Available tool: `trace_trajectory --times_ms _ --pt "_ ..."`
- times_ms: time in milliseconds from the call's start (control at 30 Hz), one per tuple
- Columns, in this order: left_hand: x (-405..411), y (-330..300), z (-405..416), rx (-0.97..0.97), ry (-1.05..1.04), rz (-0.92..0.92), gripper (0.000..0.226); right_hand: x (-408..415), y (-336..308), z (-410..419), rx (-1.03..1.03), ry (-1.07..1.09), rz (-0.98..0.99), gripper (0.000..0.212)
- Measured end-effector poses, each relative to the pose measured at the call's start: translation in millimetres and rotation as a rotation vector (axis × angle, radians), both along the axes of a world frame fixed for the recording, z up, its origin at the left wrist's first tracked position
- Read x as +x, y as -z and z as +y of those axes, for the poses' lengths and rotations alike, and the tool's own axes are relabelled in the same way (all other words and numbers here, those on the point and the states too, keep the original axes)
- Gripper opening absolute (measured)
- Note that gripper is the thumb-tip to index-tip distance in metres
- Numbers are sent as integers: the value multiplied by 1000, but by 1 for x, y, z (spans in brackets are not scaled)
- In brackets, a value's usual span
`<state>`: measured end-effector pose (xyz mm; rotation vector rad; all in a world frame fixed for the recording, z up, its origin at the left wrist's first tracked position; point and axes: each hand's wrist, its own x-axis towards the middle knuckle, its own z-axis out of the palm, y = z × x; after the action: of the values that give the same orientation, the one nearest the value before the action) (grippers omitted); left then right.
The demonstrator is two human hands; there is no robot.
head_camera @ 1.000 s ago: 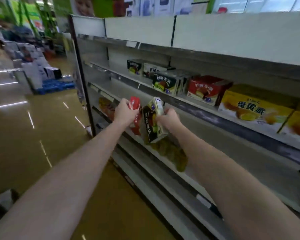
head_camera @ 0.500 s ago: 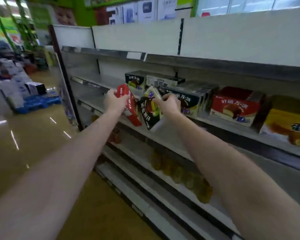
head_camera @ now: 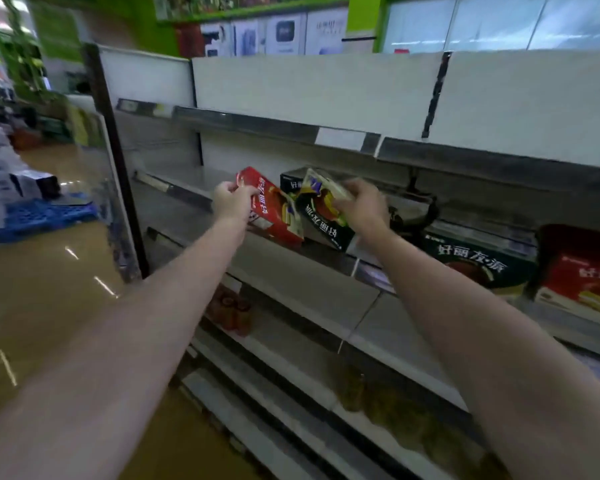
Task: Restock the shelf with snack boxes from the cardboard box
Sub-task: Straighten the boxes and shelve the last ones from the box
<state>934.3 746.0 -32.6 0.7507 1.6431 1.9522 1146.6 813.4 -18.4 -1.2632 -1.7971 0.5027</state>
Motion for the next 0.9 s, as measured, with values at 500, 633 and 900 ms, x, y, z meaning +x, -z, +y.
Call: trace_trajectory --times_ms 500,633,900 --pt "-163 -9 119 -225 593 -110 11 -132 0 93 -352 171 242 43" --pt "-179 -5 131 -306 657 -87 18 -143 10 102 -455 73 746 37" --pt "-181 -13 142 -428 901 82 33 -158 10 83 -478 17 1003 9"
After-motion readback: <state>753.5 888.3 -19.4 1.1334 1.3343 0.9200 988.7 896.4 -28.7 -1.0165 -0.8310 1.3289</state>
